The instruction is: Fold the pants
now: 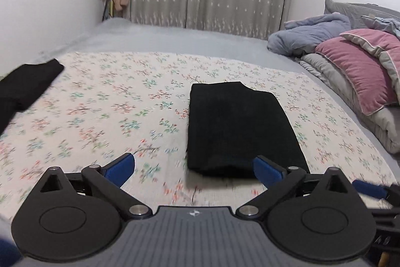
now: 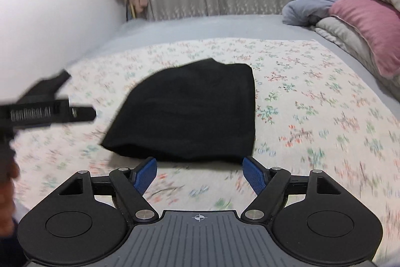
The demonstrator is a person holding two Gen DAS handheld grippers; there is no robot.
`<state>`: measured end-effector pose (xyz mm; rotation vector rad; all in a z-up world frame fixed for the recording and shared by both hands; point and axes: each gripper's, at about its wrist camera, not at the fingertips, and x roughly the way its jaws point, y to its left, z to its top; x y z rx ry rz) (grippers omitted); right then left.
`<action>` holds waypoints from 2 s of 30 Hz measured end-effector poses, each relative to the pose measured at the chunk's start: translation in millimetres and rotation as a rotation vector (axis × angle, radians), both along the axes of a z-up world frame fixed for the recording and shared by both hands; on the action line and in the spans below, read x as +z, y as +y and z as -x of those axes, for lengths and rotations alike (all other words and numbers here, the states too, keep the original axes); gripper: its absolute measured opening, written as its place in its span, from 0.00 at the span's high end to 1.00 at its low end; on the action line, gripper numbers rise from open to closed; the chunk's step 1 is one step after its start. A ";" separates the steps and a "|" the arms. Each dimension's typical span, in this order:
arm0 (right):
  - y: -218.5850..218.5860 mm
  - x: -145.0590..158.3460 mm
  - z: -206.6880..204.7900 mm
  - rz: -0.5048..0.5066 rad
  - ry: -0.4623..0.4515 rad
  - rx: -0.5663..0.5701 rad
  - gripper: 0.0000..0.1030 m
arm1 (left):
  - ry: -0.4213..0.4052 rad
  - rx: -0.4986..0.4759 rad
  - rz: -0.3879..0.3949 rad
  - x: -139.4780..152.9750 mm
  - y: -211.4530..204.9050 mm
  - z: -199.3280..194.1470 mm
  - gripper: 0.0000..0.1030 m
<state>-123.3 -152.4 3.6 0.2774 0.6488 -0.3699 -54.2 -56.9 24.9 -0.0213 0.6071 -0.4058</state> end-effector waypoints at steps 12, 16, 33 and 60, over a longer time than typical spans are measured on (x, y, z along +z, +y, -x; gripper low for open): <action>13.2 7.9 63.5 0.079 -0.136 -0.026 0.01 | -0.078 0.007 -0.058 -28.9 -6.1 23.9 0.00; 11.9 -8.0 49.5 0.085 -0.073 -0.028 0.01 | -0.076 0.030 -0.039 -30.6 -2.7 24.7 0.00; 16.9 -21.7 38.0 0.108 -0.034 -0.033 0.00 | 0.005 0.050 -0.040 -39.8 -5.2 22.0 0.00; 20.2 -22.2 36.1 0.137 -0.019 -0.030 0.00 | 0.063 0.037 -0.077 -45.5 -11.2 17.6 0.00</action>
